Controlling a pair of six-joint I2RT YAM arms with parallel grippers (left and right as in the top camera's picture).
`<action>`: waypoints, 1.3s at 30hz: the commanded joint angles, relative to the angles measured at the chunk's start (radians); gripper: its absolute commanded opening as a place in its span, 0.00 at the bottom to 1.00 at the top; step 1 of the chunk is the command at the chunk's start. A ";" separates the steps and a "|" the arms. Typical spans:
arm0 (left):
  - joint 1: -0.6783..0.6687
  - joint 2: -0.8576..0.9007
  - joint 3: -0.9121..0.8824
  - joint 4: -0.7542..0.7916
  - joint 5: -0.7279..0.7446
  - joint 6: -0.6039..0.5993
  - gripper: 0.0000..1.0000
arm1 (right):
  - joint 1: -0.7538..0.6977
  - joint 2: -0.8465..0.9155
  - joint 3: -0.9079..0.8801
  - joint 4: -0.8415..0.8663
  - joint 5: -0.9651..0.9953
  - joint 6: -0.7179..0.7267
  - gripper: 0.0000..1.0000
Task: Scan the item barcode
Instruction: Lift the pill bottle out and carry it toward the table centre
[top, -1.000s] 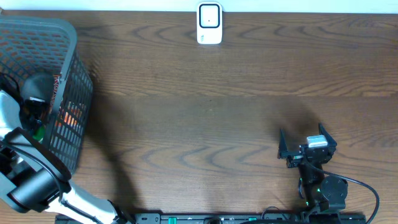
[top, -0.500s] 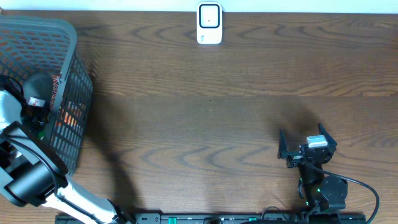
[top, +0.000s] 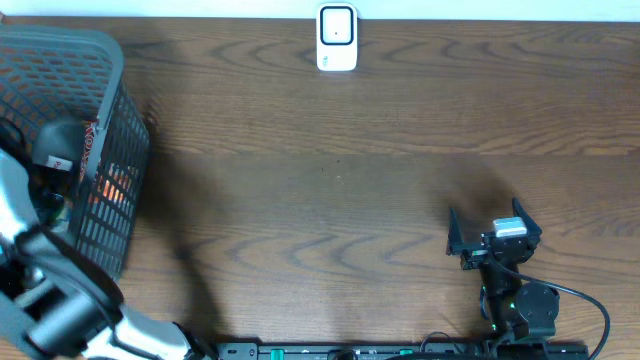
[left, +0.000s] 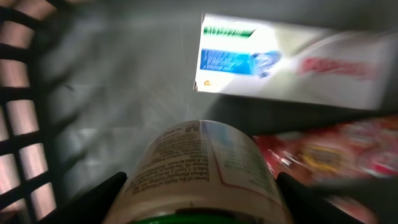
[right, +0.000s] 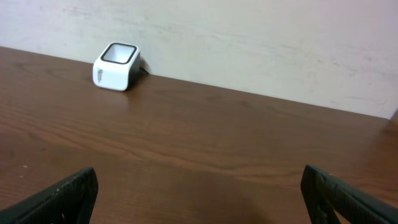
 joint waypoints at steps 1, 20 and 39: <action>0.003 -0.215 0.002 -0.030 0.051 -0.010 0.72 | 0.011 -0.005 -0.002 -0.004 0.002 0.014 0.99; -0.348 -0.752 0.002 -0.020 0.601 -0.178 0.72 | 0.011 -0.005 -0.002 -0.004 0.002 0.014 0.99; -1.194 -0.058 0.002 0.089 0.106 -0.326 0.72 | 0.011 -0.005 -0.002 -0.004 0.002 0.014 0.99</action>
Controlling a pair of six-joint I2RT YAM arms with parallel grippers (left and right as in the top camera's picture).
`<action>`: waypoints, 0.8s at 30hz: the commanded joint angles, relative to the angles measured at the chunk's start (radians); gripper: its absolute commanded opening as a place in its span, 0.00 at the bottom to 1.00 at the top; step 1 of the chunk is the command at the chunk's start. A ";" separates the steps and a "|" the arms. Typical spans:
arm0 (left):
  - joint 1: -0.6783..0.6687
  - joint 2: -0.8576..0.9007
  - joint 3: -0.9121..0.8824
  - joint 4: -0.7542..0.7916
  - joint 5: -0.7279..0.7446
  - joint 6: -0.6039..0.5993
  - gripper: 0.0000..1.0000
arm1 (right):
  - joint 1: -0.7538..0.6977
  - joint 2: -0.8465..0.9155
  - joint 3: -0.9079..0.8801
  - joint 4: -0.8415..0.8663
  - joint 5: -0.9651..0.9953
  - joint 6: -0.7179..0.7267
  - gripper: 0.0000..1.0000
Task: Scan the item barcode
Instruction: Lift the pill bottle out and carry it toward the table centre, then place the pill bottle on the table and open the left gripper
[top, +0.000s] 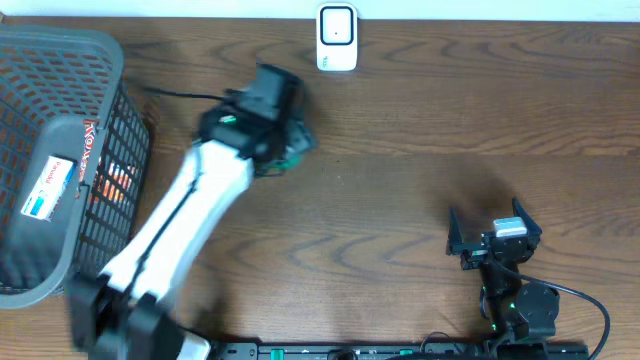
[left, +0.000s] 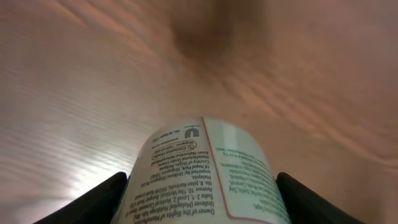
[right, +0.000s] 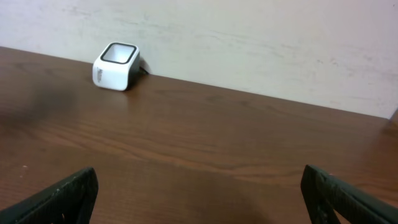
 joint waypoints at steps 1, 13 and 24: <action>-0.058 0.121 0.005 0.018 -0.051 -0.122 0.72 | 0.011 -0.005 -0.002 -0.004 0.000 0.014 0.99; -0.198 0.301 0.005 0.044 -0.086 -0.892 0.73 | 0.011 -0.005 -0.002 -0.004 0.000 0.014 0.99; -0.204 0.301 0.005 0.045 -0.111 -1.000 0.84 | 0.011 -0.005 -0.002 -0.004 0.000 0.014 0.99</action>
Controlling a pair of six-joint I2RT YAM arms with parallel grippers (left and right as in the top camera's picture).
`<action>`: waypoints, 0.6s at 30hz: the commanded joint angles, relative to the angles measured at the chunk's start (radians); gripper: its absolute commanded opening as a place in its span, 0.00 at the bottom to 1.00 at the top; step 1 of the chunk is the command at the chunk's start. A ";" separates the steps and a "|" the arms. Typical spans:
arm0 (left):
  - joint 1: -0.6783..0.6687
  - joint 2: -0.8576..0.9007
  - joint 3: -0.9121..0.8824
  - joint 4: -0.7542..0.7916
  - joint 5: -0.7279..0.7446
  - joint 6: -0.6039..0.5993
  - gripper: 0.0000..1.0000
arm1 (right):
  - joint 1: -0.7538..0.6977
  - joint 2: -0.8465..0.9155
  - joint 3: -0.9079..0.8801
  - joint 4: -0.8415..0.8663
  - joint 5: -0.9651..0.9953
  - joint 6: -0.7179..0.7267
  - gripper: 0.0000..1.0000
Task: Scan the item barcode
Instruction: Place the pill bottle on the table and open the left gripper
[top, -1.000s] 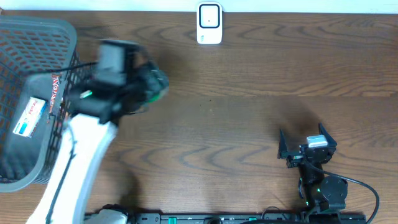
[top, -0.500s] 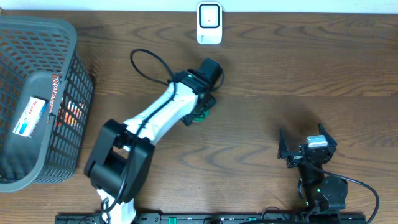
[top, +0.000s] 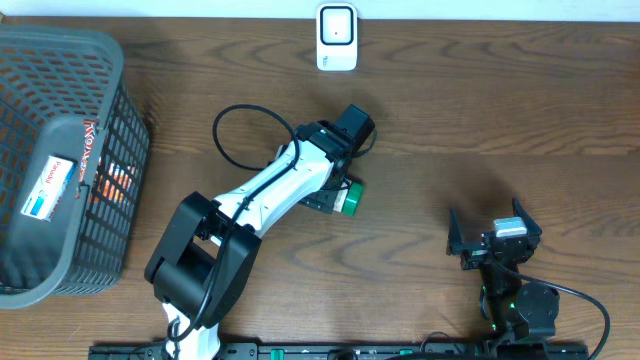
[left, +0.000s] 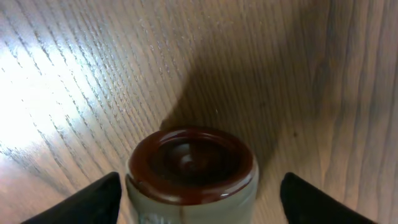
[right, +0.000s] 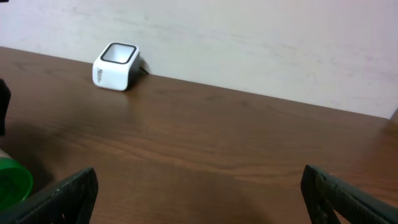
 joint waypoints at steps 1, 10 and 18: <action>0.001 0.000 0.005 -0.003 -0.051 -0.012 0.85 | 0.011 -0.005 -0.002 -0.004 0.000 0.014 0.99; 0.001 -0.045 0.023 -0.005 -0.058 0.197 0.92 | 0.011 -0.005 -0.002 -0.004 0.000 0.014 0.99; 0.001 -0.278 0.023 -0.120 -0.138 0.515 0.98 | 0.011 -0.005 -0.002 -0.004 0.000 0.014 0.99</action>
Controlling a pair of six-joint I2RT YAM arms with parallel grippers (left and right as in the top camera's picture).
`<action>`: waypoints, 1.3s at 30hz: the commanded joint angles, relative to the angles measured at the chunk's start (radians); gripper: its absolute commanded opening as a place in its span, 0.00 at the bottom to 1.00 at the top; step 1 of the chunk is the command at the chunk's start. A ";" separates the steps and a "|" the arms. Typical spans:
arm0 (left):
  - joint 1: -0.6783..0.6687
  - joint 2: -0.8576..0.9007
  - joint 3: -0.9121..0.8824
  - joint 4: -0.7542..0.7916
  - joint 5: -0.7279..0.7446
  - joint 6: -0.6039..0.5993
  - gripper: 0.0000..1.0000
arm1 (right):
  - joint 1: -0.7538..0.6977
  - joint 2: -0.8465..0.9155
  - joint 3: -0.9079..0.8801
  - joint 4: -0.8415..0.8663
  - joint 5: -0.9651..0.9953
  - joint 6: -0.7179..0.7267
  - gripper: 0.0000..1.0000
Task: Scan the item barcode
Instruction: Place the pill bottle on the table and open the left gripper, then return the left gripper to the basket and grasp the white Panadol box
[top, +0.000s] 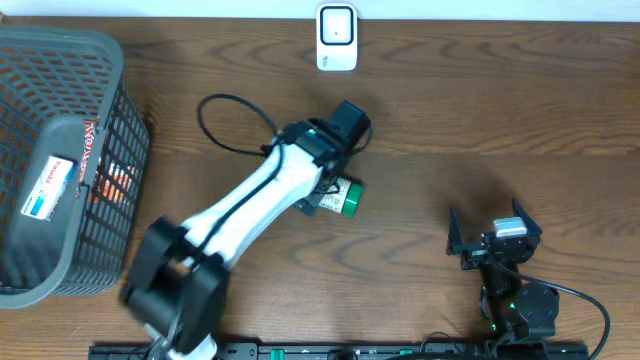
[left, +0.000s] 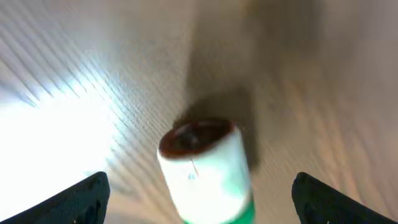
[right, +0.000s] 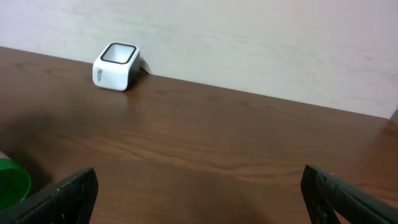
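A white jar with a green cap (top: 338, 197) lies on its side on the wooden table (top: 450, 120), mid-table. In the left wrist view the jar (left: 205, 168) shows its brown bottom toward the top and is blurred. My left gripper (top: 322, 185) hovers over it, open (left: 202, 202), fingers (left: 87, 199) wide of the jar and not touching it. The white barcode scanner (top: 337, 38) stands at the table's far edge, also seen as the scanner (right: 116, 66). My right gripper (top: 492, 240) rests open at the front right with nothing in it (right: 202, 199).
A dark mesh basket (top: 110, 60) stands at the left edge and holds a white-and-blue box (top: 50, 188) and a red packet (top: 110, 185). A pale wall (right: 249, 37) rises behind the scanner. The jar's green cap (right: 12, 183) shows at the left of the right wrist view.
My left gripper's fingers have spread wider and drawn back from the jar, which now lies free on the table. The left arm has shifted a little. The right arm has not moved.
My left gripper was shut on the jar inside the basket. Then it held the jar over the table near the scanner. Then it was low at mid-table with the jar between its fingers. Now the jar lies released on the table.
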 joint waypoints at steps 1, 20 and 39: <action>0.003 -0.164 0.024 -0.023 -0.089 0.316 0.99 | 0.011 -0.005 -0.002 -0.004 0.000 0.014 0.99; 1.237 -0.547 0.247 -0.196 0.228 0.913 0.98 | 0.011 -0.005 -0.002 -0.004 0.000 0.014 0.99; 1.361 0.085 0.245 -0.244 0.092 1.100 0.98 | 0.011 -0.005 -0.002 -0.004 0.000 0.014 0.99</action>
